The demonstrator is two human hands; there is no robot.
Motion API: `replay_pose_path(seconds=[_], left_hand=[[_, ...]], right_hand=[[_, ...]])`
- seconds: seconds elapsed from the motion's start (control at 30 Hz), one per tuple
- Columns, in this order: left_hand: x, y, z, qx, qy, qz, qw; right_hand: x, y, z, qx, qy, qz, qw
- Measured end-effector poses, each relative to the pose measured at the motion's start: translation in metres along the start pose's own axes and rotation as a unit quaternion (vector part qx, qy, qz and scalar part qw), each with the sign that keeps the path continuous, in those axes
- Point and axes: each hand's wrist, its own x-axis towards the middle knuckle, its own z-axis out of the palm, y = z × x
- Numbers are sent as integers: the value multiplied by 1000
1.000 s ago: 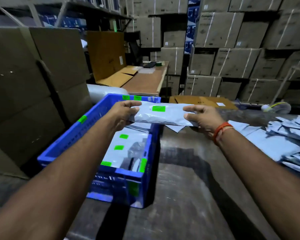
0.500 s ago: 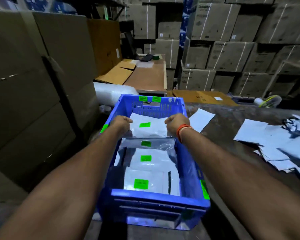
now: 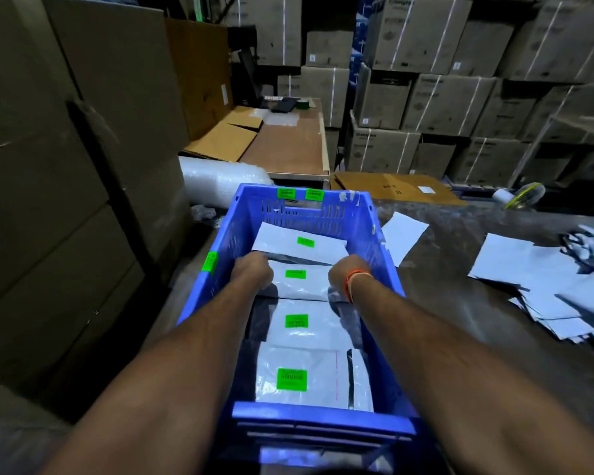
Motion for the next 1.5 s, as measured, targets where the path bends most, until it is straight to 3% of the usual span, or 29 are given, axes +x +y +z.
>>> replay_pose_path(seconds=[0.07,0.13,0.27,0.53,0.7,0.87,1.17,1.5], left_hand=[[-5,15,-9,26,34,13,999],[-17,41,-23,20,69,61,996],[-38,104,-37,-56,87,162,981],[-69,205,1,-87,94,224,966],[-71,272,57,-89,53,208,973],[-60,319,125,-26,22,197,980],[-10,325,222,33,46,114,992],[44,318,270,150,30,92,984]], right_hand=[[-1,-2,-10,-5,4,-11,1000],[-4,-1,-27,31,65,-50,996],[-12,12,-73,128,125,-99,979],[5,119,-138,174,177,-79,966],[38,204,-161,137,155,-51,977],[66,267,-164,73,107,-78,989],[119,314,-136,53,38,-124,990],[192,334,-101,85,78,-131,985]])
